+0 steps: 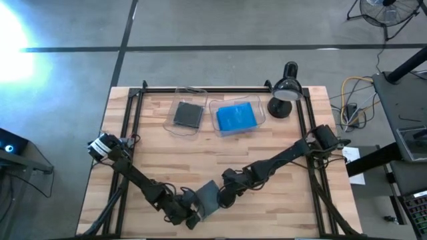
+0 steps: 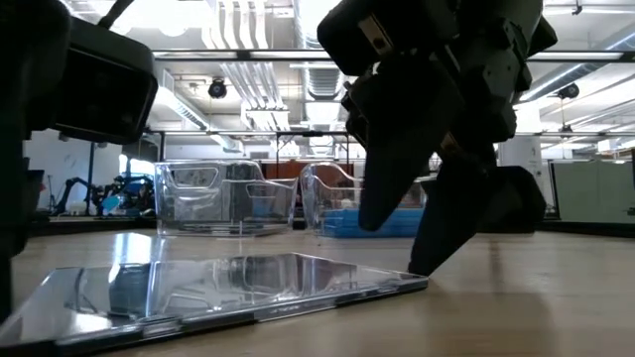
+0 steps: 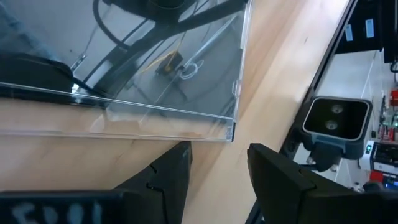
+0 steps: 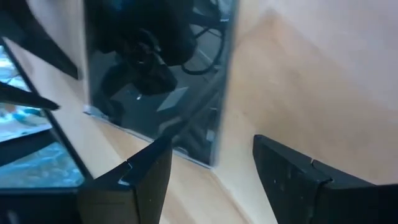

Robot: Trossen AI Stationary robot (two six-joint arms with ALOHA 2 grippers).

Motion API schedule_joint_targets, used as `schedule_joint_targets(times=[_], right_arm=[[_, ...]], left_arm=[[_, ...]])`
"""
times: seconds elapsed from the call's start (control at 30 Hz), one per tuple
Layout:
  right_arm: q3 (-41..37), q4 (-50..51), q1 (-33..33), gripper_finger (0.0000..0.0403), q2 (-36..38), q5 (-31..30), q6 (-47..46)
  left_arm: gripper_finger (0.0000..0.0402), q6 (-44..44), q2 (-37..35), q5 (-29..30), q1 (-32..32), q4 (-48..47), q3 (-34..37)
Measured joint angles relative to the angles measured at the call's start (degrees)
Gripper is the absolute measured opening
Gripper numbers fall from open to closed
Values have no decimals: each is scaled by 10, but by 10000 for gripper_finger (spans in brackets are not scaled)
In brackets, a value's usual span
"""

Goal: Pick & place jewel cases by type
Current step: Put the black CD case into the left transparent bin

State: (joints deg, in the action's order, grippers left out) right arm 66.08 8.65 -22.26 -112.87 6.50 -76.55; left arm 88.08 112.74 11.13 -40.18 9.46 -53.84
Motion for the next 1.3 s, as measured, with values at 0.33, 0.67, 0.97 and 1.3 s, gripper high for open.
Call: schedule_joint_targets(times=[0.33,0.67,0.97,1.3], right_arm=[[1,-57,1,219,-21,36,2],[0,-62,19,219,38,39,72],[3,-101,26,219,43,43,79],[2,-140,26,219,43,49,17]], left_arm=[[147,-15,0,5,13,5,1],[147,-75,4,-8,6,-3,4],[147,-85,9,13,10,1,5],[147,-96,10,45,13,1,6]])
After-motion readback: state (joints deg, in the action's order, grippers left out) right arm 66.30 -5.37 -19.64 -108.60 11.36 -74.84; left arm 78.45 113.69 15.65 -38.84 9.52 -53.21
